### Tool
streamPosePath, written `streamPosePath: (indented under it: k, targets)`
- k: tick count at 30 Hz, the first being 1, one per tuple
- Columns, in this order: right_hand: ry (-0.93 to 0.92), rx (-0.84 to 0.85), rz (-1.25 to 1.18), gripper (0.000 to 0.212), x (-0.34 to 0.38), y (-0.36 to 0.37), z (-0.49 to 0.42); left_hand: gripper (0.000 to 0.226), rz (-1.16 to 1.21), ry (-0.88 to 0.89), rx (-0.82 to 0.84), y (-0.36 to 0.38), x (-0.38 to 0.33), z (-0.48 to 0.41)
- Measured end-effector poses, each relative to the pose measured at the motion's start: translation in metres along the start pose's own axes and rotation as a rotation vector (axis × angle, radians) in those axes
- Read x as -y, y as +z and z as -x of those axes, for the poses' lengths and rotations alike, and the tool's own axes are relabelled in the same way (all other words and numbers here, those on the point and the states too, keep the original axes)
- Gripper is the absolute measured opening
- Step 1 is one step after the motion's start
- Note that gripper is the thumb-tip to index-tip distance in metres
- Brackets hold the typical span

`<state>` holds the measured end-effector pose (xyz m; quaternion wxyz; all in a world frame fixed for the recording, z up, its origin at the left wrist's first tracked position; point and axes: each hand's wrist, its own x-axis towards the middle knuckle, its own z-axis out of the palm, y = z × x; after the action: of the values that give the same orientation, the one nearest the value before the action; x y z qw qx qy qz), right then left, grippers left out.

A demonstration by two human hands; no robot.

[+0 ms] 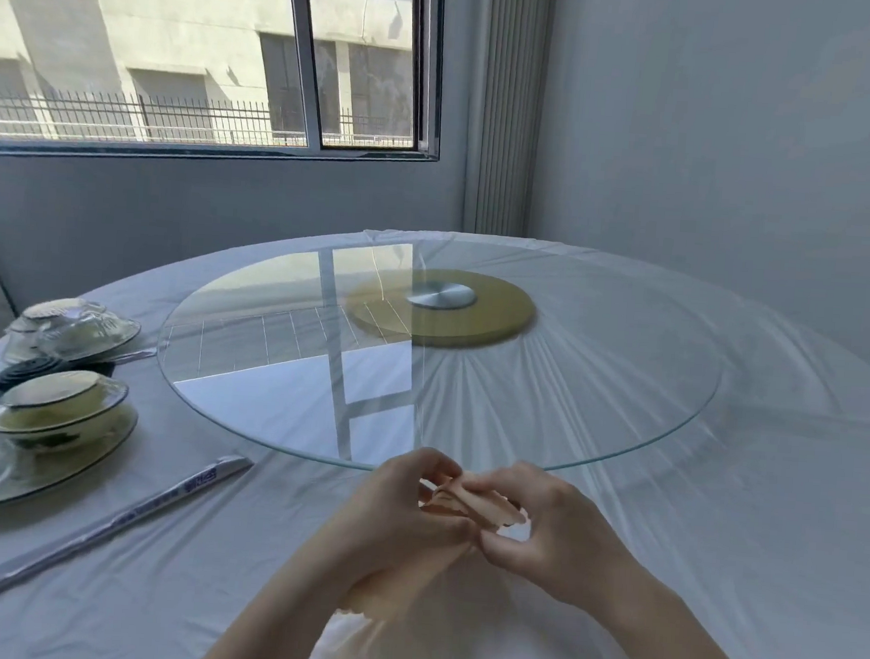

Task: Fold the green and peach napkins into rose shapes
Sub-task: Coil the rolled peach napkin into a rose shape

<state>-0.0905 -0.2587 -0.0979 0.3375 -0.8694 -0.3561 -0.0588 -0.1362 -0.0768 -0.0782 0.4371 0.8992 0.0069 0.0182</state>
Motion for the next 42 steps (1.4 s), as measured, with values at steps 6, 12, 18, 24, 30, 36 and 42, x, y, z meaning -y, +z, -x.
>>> streamPosePath:
  k: [6, 12, 18, 24, 30, 36, 42]
  targets:
    - [-0.059, -0.043, -0.062, 0.050, -0.009, 0.005, -0.001, 0.039, 0.109, 0.029, -0.012, 0.003, 0.005, 0.000]
    - [-0.076, -0.114, -0.025, 0.040, -0.009, 0.013, 0.002, 0.038, 0.192, 0.027, -0.025, 0.003, 0.003, 0.002]
    - [-0.094, -0.192, -0.035, 0.039, -0.004, 0.014, -0.001, 0.040, 0.260, -0.003, -0.050, -0.001, 0.006, 0.003]
    - [-0.143, -0.185, -0.071, 0.041, -0.002, 0.014, -0.005, 0.023, 0.273, -0.039, -0.033, -0.004, 0.014, 0.002]
    - [-0.116, -0.224, -0.109, 0.028, -0.003, 0.014, -0.006, 0.028, 0.221, -0.030, -0.070, -0.002, 0.015, 0.001]
    - [-0.201, -0.240, -0.004, 0.025, -0.002, 0.010, -0.010, 0.034, 0.227, -0.006, -0.052, 0.002, 0.012, 0.006]
    - [-0.307, -0.327, 0.339, 0.019, 0.002, 0.012, -0.010, 0.026, 0.200, -0.006, -0.082, 0.004, 0.010, 0.005]
